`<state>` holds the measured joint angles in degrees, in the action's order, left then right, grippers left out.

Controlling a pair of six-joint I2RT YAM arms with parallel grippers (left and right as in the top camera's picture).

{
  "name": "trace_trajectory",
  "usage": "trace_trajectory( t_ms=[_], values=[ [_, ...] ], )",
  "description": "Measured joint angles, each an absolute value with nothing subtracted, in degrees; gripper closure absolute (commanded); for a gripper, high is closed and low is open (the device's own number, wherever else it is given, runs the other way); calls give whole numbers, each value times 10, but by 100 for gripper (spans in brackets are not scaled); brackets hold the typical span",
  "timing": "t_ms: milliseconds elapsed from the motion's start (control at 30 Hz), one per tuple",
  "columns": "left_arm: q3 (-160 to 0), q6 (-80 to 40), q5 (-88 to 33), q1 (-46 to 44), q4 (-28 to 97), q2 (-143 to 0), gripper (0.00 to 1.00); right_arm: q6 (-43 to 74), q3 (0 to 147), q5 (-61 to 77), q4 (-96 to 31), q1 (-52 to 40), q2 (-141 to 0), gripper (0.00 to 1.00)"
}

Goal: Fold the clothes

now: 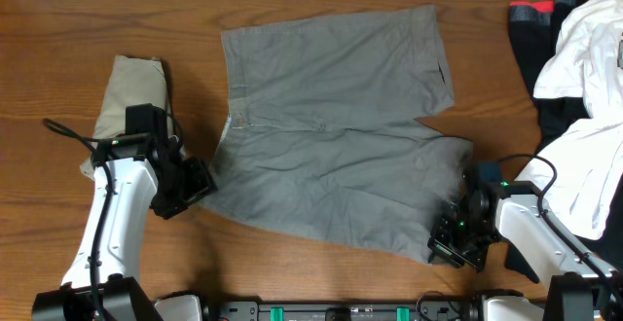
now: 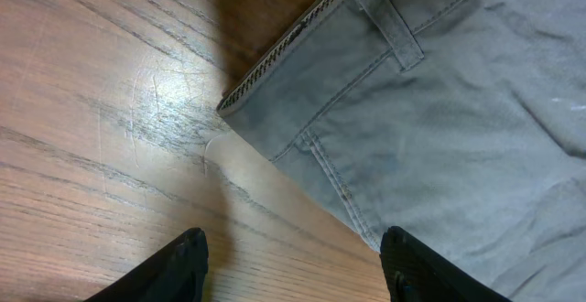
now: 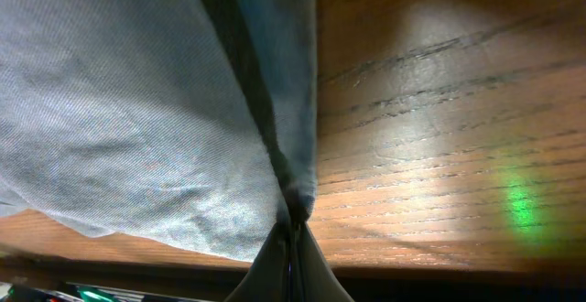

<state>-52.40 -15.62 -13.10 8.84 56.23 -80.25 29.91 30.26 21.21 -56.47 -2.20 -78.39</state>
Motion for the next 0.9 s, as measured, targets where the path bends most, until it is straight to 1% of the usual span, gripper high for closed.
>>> trace_trajectory(
  t_ms=[267,567,767,800,900],
  values=[
    [-524,-156,-131,88,562,-802,37,294,312,211,-564,-22,-785,99],
    [-524,-152,-117,89,562,-802,37,289,420,164,-636,-13,-787,99],
    [-524,-152,-116,89,562,-802,37,282,449,138,-649,-13,-787,99],
    [-524,-152,-116,89,562,-802,37,279,449,137,-654,-13,-787,98],
    [-524,-152,-116,89,562,-802,37,258,449,141,-683,-14,-787,82]
  ],
)
